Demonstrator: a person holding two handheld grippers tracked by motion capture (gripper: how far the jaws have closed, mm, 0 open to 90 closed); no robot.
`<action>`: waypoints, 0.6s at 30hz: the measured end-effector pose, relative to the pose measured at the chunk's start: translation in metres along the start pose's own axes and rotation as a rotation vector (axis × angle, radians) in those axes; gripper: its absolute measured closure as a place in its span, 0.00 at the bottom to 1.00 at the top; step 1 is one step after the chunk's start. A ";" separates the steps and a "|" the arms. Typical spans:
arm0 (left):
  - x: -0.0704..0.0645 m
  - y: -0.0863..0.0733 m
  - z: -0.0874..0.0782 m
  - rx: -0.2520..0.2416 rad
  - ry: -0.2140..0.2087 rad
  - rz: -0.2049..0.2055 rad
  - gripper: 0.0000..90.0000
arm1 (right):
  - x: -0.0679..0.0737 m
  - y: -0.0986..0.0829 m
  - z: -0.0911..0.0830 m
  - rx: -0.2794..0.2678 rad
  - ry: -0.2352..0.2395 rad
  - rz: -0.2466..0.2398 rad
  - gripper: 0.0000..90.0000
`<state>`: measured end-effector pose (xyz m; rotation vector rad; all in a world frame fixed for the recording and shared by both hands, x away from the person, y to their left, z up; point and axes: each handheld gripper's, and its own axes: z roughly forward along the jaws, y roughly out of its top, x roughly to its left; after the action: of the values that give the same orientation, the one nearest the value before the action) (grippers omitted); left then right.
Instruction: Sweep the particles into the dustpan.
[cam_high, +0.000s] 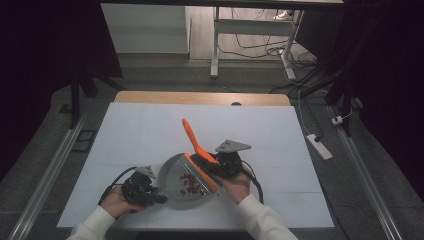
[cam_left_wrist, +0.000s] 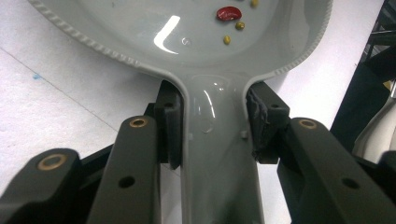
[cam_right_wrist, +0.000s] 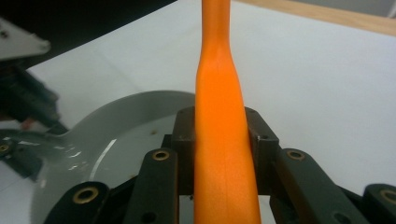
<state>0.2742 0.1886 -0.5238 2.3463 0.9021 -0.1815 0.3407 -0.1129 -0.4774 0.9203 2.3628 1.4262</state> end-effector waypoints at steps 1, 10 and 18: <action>0.000 0.000 0.000 -0.002 0.000 0.000 0.69 | -0.004 0.000 -0.003 -0.003 -0.014 0.006 0.78; 0.006 -0.007 -0.010 -0.019 -0.010 -0.001 0.69 | -0.026 -0.017 -0.028 0.028 -0.107 0.026 0.78; 0.004 -0.014 -0.018 -0.022 -0.062 0.047 0.69 | -0.026 -0.031 -0.042 0.051 -0.139 0.035 0.78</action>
<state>0.2667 0.2096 -0.5182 2.3257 0.8142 -0.2232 0.3281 -0.1688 -0.4865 1.0431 2.3013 1.2759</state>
